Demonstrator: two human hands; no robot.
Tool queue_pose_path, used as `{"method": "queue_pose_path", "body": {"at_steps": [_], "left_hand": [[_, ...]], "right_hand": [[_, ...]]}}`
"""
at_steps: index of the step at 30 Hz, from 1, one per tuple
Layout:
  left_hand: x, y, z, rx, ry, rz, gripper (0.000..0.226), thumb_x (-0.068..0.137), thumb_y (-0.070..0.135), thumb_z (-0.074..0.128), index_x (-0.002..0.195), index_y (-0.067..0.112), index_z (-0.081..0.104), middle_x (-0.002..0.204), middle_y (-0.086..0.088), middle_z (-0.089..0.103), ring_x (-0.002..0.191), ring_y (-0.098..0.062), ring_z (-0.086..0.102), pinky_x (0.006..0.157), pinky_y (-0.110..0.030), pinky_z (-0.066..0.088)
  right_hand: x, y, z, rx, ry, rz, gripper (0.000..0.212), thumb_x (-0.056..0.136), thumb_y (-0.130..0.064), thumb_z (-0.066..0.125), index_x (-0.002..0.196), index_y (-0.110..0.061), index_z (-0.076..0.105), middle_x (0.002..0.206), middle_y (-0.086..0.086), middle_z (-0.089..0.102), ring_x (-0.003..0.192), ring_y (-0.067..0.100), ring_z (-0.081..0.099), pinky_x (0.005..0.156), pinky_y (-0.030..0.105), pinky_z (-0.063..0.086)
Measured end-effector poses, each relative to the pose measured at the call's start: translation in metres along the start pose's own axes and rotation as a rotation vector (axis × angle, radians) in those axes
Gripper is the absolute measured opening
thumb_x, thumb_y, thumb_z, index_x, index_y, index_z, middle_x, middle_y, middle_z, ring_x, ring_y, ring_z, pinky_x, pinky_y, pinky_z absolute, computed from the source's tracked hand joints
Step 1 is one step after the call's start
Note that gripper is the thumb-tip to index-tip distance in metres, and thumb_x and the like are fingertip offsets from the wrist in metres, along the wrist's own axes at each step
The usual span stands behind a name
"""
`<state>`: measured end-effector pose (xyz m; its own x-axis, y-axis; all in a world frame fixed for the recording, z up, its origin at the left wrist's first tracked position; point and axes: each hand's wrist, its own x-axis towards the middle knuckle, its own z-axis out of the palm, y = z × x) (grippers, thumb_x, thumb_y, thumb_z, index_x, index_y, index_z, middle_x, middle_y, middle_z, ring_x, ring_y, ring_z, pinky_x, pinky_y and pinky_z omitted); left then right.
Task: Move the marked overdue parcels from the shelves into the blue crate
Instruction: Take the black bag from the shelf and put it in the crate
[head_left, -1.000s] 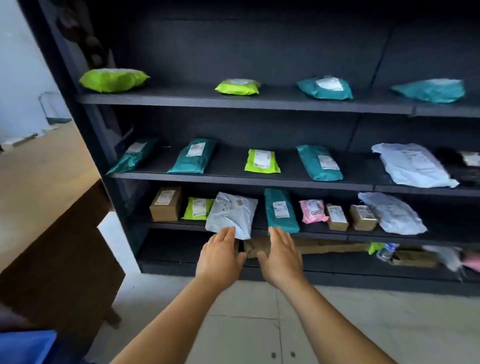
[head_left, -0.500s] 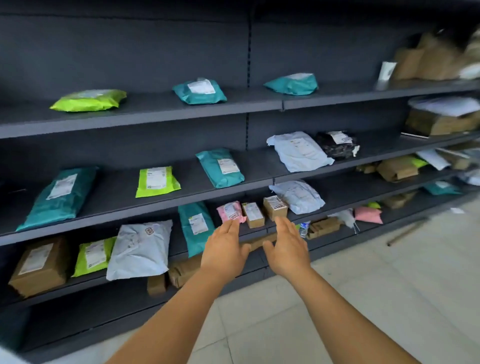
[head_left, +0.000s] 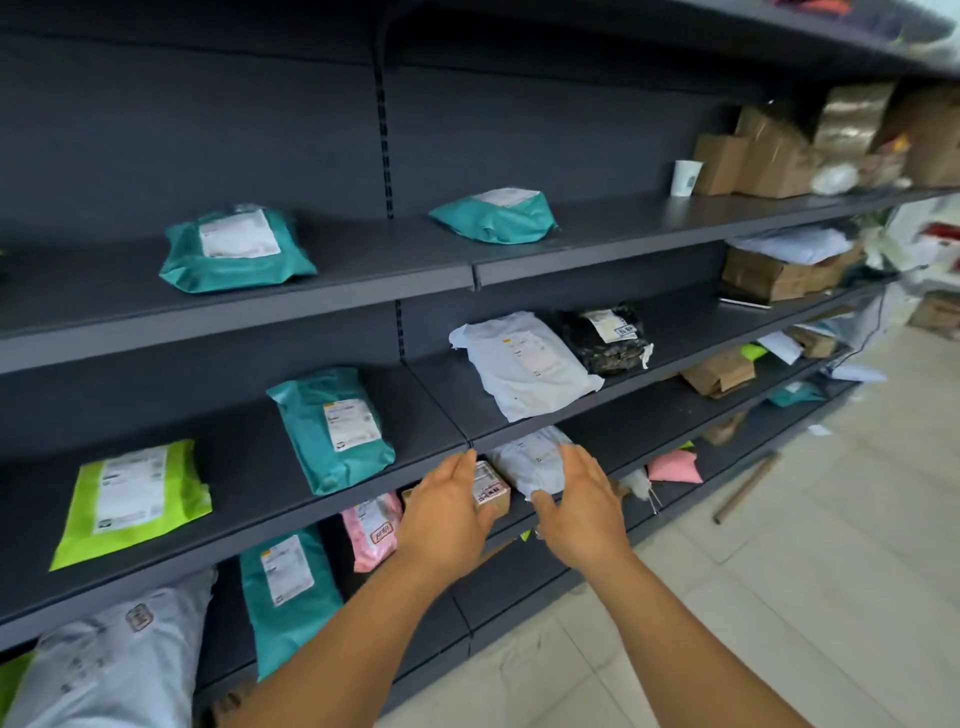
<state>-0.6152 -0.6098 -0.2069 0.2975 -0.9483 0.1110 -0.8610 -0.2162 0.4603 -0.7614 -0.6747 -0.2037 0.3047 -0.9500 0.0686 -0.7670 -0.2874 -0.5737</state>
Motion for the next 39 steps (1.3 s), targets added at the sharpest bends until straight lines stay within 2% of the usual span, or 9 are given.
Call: {"method": "queue_pose_path", "body": {"at_steps": [5,11,17,20,23,27,29,32,39], "left_hand": [[0.06,0.009,0.018,-0.041,-0.029,0.004,0.069,0.095,0.036,0.05,0.151,0.017,0.016,0.158,-0.001,0.019,0.144,-0.017,0.018,0.116,-0.027,0.014],[0.135,0.018,0.059,-0.085,-0.047,-0.082,0.07,0.094,0.035,0.052,0.151,0.016,0.017,0.157,-0.001,0.021,0.142,-0.02,0.022,0.115,-0.028,0.02],[0.228,0.032,0.103,-0.121,-0.063,-0.272,0.071,0.095,0.037,0.051,0.152,0.019,0.013,0.158,0.0,0.017,0.142,-0.02,0.023,0.115,-0.029,0.024],[0.268,0.037,0.12,-0.116,-0.09,-0.369,0.073,0.095,0.039,0.051,0.152,0.024,0.008,0.159,-0.001,0.011,0.144,-0.022,0.018,0.115,-0.034,0.026],[0.299,0.037,0.133,-0.073,-0.138,-0.443,0.073,0.095,0.039,0.05,0.152,0.032,0.005,0.16,-0.001,0.002,0.145,-0.026,0.015,0.114,-0.04,0.03],[0.325,0.028,0.145,-0.034,-0.16,-0.497,0.072,0.092,0.039,0.054,0.15,0.037,0.01,0.159,0.004,-0.005,0.138,-0.029,0.031,0.108,-0.041,0.038],[0.331,0.024,0.148,-0.035,-0.168,-0.529,0.072,0.091,0.04,0.056,0.15,0.038,0.013,0.157,0.005,-0.009,0.135,-0.028,0.035,0.106,-0.04,0.04],[0.331,0.021,0.153,-0.067,-0.154,-0.568,0.072,0.089,0.039,0.059,0.149,0.035,0.02,0.158,0.004,-0.003,0.13,-0.026,0.042,0.104,-0.04,0.041],[0.316,0.018,0.162,-0.062,-0.111,-0.638,0.071,0.089,0.036,0.06,0.149,0.03,0.022,0.158,0.003,0.002,0.139,-0.025,0.031,0.107,-0.041,0.04]], "right_hand": [[0.057,0.022,-0.001,0.06,0.023,0.031,0.066,0.092,-0.031,0.053,0.149,-0.015,0.024,0.156,0.002,0.024,0.143,0.02,0.022,0.114,0.04,0.027],[0.149,0.049,0.013,0.149,-0.055,0.04,0.07,0.093,-0.033,0.054,0.151,-0.015,0.019,0.158,0.006,0.019,0.145,0.022,0.02,0.116,0.039,0.023],[0.266,0.1,0.015,0.145,-0.189,0.046,0.072,0.094,-0.036,0.053,0.153,-0.022,0.012,0.159,0.009,0.011,0.146,0.025,0.014,0.117,0.039,0.022],[0.316,0.121,0.016,0.125,-0.261,0.06,0.074,0.094,-0.037,0.053,0.153,-0.028,0.009,0.16,0.009,0.004,0.147,0.026,0.01,0.117,0.04,0.023],[0.352,0.134,0.027,0.106,-0.311,0.04,0.074,0.094,-0.036,0.054,0.152,-0.029,0.01,0.16,0.01,0.005,0.147,0.027,0.013,0.116,0.04,0.026],[0.374,0.14,0.049,0.043,-0.375,-0.007,0.073,0.093,-0.041,0.051,0.152,-0.028,0.01,0.158,0.013,0.009,0.145,0.034,0.014,0.115,0.043,0.026],[0.375,0.142,0.057,0.024,-0.402,-0.026,0.073,0.093,-0.041,0.05,0.152,-0.029,0.009,0.158,0.013,0.01,0.145,0.033,0.011,0.116,0.042,0.023],[0.374,0.144,0.062,0.032,-0.432,-0.072,0.073,0.092,-0.038,0.052,0.151,-0.03,0.01,0.158,0.012,0.011,0.146,0.029,0.012,0.115,0.039,0.025],[0.369,0.145,0.06,0.042,-0.481,-0.156,0.073,0.091,-0.034,0.054,0.151,-0.031,0.012,0.157,0.008,0.014,0.146,0.022,0.015,0.11,0.033,0.031]]}}
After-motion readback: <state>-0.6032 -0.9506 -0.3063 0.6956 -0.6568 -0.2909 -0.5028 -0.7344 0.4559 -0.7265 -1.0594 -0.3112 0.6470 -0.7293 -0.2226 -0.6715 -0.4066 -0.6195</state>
